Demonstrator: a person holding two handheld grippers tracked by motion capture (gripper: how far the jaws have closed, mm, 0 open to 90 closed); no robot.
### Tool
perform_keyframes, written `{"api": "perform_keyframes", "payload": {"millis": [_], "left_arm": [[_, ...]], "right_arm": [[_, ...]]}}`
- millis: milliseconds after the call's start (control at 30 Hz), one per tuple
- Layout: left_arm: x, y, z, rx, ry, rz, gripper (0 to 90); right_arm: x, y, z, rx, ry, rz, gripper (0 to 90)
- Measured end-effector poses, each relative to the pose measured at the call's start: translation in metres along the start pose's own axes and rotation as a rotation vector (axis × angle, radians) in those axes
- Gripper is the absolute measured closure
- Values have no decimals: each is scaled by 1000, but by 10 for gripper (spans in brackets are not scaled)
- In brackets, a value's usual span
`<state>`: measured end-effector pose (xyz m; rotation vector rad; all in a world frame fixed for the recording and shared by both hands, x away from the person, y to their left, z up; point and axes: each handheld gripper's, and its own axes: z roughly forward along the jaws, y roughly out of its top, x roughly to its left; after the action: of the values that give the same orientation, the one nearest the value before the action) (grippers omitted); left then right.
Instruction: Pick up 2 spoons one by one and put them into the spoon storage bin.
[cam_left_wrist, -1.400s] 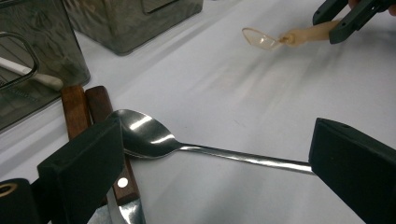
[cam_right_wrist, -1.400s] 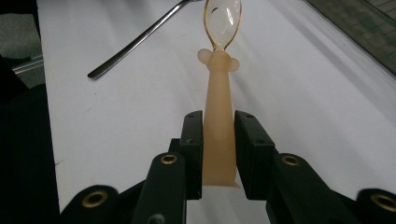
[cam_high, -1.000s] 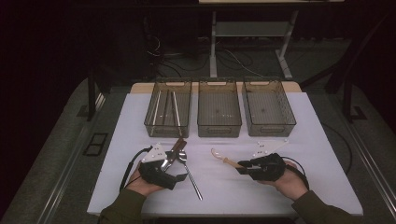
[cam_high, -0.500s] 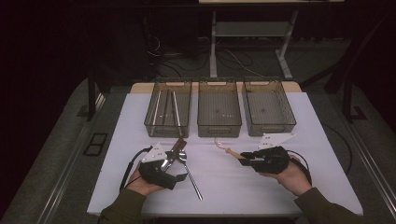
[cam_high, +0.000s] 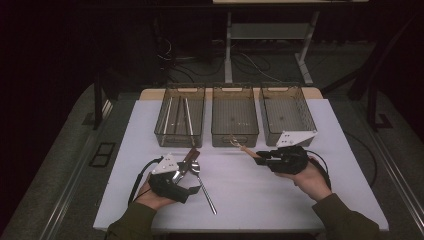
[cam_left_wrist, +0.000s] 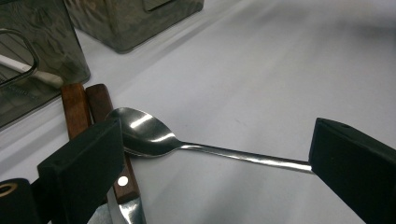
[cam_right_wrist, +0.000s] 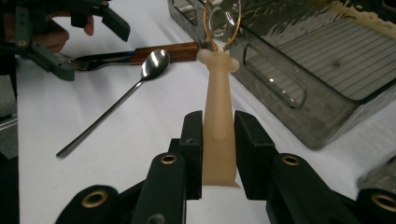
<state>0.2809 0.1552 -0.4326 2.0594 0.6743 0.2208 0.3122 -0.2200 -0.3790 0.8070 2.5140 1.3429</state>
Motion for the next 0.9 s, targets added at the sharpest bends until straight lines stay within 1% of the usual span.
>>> {"api": "perform_keyframes", "payload": {"millis": [267,500,733,833,900], "left_arm": [[0,0,0,-3,-3,-2,20],[1,0,0,-6,-7,-5,20],[1,0,-1,-11,-11,-8,20],[2,0,-1,-13,-11,-11,20],[1,0,-1,-12,-13,-7,20]], "right_arm": [[-7,8,6,-19,-17,15,738],[-17,16,9,-28,-49,28,737],[-33,30,16,-54,-82,63,737],[-40,39,20,-55,-96,79,737],[-44,44,24,-48,-106,79,736]]}}
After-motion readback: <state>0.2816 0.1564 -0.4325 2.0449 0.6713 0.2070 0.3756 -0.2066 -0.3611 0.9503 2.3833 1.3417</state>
